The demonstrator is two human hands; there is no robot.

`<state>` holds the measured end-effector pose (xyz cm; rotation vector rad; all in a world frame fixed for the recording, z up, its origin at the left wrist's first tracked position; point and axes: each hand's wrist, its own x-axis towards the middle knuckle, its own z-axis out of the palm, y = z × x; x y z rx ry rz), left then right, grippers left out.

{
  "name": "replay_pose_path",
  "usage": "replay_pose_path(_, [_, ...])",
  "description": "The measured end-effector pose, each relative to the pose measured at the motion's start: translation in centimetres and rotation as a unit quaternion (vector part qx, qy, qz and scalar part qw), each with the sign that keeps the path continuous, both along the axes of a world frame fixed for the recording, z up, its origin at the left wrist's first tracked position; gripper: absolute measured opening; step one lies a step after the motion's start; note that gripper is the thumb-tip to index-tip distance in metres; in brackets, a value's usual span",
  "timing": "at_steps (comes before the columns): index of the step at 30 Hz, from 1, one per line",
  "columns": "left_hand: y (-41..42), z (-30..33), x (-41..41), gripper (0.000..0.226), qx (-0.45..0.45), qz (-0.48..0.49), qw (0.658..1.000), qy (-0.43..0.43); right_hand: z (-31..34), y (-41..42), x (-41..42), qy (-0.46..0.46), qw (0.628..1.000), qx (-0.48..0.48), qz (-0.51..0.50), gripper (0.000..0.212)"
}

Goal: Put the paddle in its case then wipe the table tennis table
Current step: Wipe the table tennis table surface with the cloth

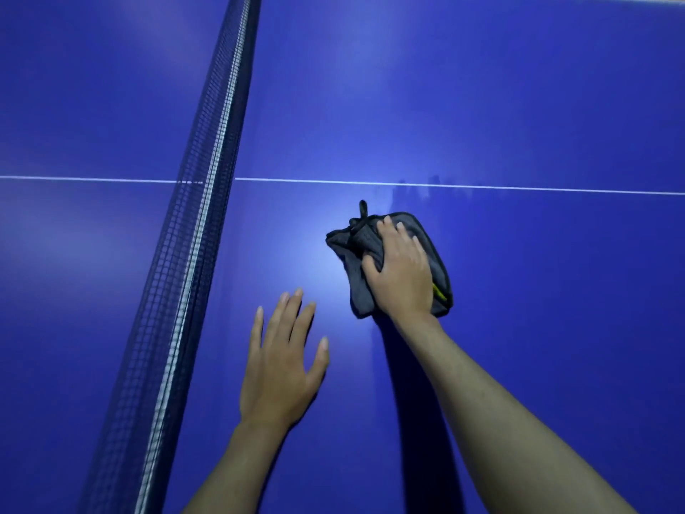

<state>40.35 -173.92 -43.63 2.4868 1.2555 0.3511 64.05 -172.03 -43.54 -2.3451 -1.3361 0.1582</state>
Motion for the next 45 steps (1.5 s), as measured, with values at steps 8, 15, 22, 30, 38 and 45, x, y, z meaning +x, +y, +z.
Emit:
replay_pose_path(8, [0.0, 2.9, -2.2, 0.047, -0.029, 0.001, 0.996, -0.089, 0.2, -9.7, -11.4, 0.009, 1.0, -0.012, 0.009, 0.067])
replay_pose_path(15, [1.5, 6.3, -8.9, 0.051, 0.116, 0.026, 0.992, 0.052, 0.3, -16.9, -19.5, 0.019, 0.999, -0.047, 0.017, 0.072])
replay_pose_path(22, [4.8, 4.4, -13.6, 0.071, 0.036, 0.062, 0.992, 0.107, 0.2, -14.3, -18.0, 0.01, 0.998, -0.058, 0.027, 0.07])
replay_pose_path(30, [5.0, -0.1, -15.0, 0.062, -0.003, 0.048, 0.997, 0.054, 0.0, -4.8, -11.3, -0.015, 1.0, -0.016, 0.005, 0.064])
replay_pose_path(38, [4.7, 0.1, -14.6, 0.055, -0.031, 0.08, 0.996, 0.006, -0.3, 4.8, -3.7, -0.007, 1.0, -0.003, -0.002, 0.061])
replay_pose_path(45, [5.0, -0.1, -14.5, 0.057, -0.046, 0.083, 0.995, -0.014, 0.3, 9.4, -0.5, 0.004, 1.0, -0.004, -0.003, 0.06])
